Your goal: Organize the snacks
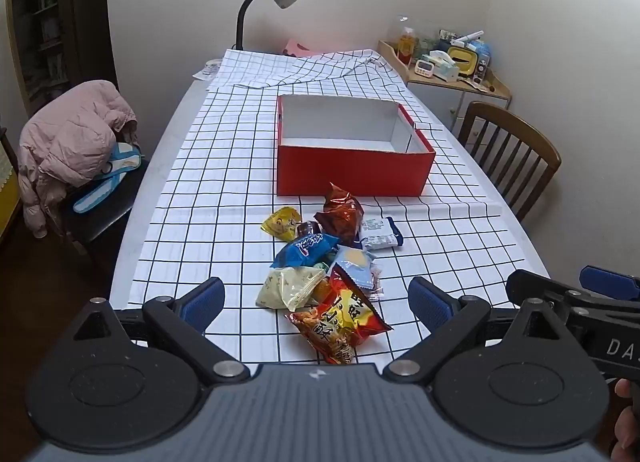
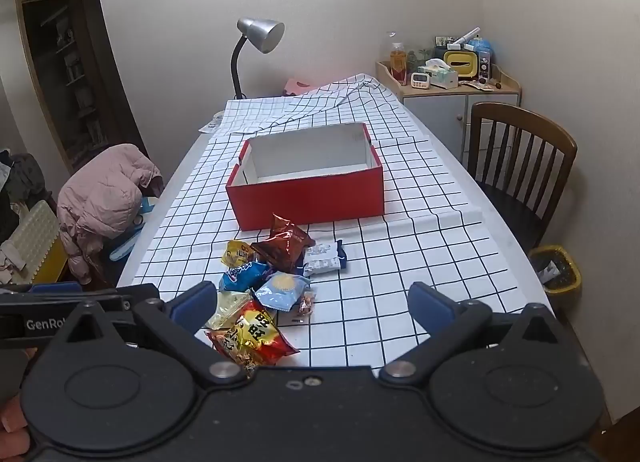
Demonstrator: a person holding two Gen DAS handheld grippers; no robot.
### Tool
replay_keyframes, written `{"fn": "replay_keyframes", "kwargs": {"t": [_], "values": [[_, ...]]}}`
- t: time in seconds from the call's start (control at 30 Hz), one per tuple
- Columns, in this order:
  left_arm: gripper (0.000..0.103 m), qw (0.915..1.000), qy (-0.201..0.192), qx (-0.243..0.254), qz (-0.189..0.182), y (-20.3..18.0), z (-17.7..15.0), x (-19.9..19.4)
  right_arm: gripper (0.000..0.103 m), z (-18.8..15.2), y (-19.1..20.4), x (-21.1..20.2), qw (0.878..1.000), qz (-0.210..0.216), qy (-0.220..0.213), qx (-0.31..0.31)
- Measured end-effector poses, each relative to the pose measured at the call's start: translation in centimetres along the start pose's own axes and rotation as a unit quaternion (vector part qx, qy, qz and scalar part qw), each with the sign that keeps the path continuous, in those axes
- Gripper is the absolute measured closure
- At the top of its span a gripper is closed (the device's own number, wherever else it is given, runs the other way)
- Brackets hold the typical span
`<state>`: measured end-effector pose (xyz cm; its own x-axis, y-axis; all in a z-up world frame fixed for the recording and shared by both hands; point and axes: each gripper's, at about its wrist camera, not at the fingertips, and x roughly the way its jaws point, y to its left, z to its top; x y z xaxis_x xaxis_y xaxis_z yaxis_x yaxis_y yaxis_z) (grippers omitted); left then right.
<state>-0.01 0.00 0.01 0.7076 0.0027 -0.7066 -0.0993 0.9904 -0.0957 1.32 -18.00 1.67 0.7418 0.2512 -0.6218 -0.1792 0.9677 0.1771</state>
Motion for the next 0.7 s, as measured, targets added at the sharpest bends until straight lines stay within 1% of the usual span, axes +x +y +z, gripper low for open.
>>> {"fn": "replay_keyframes", "kwargs": {"t": [0.07, 0.17, 0.23, 0.4, 0.47, 0.7], "values": [[0.004, 1.0, -0.002, 0.003, 0.004, 0.0, 0.0, 0.0, 0.001, 0.0, -0.1, 0.1, 1.0, 0.001, -0.003, 0.002], [0.004, 1.0, -0.002, 0.001, 0.001, 0.2, 0.0, 0.1, 0.001, 0.0, -0.5, 0.2, 1.0, 0.001, -0.003, 0.002], [0.004, 1.0, -0.001, -0.001, -0.002, 0.8, 0.5, 0.4, 0.001, 0.1, -0.1, 0.2, 1.0, 0.001, -0.003, 0.0], [0.004, 1.0, -0.006, 0.004, -0.001, 1.3, 0.8, -0.4, 0.001, 0.3, 0.2, 0.3, 1.0, 0.001, -0.003, -0.005], [0.004, 0.9999, -0.011, 0.006, 0.009, 0.1, 0.4, -0.4, 0.001, 0.1, 0.1, 0.4, 1.0, 0.001, -0.004, -0.008], [0.004, 0.9999, -0.01, 0.008, 0.011, 0.3, 0.5, -0.1, 0.001, 0.0, 0.2, 0.5, 1.0, 0.006, -0.004, -0.007]]}}
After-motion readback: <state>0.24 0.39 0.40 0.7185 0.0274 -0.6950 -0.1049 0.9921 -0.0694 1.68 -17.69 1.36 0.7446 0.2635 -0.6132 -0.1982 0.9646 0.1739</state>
